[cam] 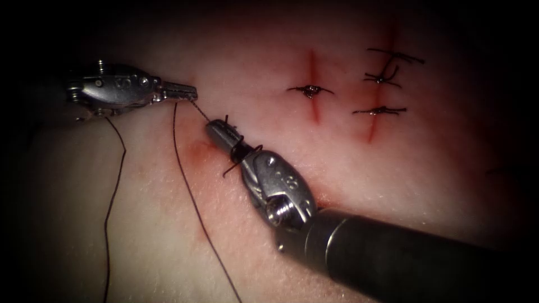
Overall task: Wound Closure
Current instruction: Tension the knot by pulling the left jaws up and the right jaws down.
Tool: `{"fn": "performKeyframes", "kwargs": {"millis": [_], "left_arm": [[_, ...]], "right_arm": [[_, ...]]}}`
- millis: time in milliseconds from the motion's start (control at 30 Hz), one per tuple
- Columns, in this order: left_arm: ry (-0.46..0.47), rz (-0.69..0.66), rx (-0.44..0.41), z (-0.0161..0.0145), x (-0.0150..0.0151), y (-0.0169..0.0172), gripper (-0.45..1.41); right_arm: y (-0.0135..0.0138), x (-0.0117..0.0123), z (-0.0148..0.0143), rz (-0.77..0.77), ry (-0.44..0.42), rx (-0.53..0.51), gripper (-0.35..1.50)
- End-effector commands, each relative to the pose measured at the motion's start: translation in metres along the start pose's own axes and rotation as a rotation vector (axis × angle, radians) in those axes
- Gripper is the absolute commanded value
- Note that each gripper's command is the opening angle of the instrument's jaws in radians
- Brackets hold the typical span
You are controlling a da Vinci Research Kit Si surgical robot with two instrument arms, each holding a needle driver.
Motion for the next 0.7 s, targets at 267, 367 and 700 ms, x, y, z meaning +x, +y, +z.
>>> {"fn": "performKeyframes", "kwargs": {"millis": [267, 367, 700], "left_arm": [[0.012, -0.011, -0.028, 0.0010, 0.0032, -0.0053, -0.45], [0.033, -0.030, -0.034, 0.0006, 0.0040, -0.0074, -0.45], [0.102, -0.064, -0.061, 0.0010, 0.0046, -0.0134, -0.45]], "right_arm": [[0.0002, -0.0041, -0.0002, -0.081, -0.024, 0.001, -0.35], [0.0008, -0.0048, -0.0006, -0.091, -0.035, -0.006, -0.35], [0.0000, -0.0042, -0.0051, -0.128, -0.067, 0.013, -0.35]]}}
